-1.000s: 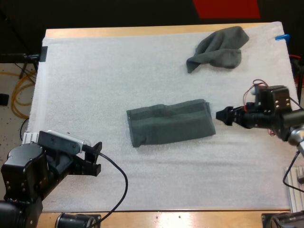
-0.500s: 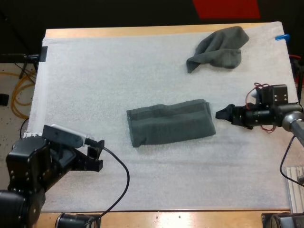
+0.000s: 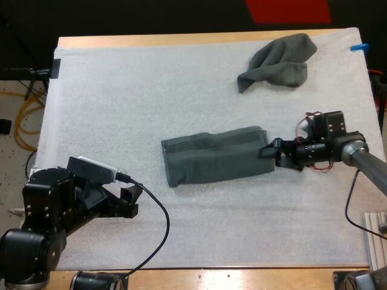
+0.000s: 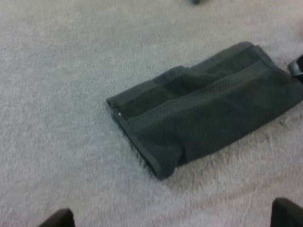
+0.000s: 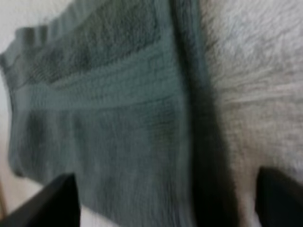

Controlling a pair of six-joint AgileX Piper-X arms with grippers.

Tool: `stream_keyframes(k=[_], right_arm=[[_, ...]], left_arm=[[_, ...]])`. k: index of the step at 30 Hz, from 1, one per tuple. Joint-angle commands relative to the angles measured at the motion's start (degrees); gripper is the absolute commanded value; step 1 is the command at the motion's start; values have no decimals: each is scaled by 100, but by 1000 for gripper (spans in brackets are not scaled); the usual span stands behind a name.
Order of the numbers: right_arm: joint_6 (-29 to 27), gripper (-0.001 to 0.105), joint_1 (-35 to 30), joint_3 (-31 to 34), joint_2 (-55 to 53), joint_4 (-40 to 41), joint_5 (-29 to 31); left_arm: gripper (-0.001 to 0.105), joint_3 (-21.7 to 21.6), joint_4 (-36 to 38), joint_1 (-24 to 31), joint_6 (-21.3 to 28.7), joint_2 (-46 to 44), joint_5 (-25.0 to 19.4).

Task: Pick towel from pile fold and stack

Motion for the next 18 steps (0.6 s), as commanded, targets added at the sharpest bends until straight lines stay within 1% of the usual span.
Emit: stream_keyframes(k=[1, 3, 13, 18], right_arm=[[91, 76, 87, -16, 124, 7, 29], [219, 76, 185, -16, 259, 7, 2], [365, 75, 367, -84, 355, 7, -196], [366, 71, 558, -206, 355, 7, -192]], left_arm=[[76, -17, -93, 2, -45, -28, 49], [76, -17, -93, 2, -45, -28, 49], [76, -17, -93, 2, -45, -28, 135], [76, -17, -93, 2, -45, -28, 135]])
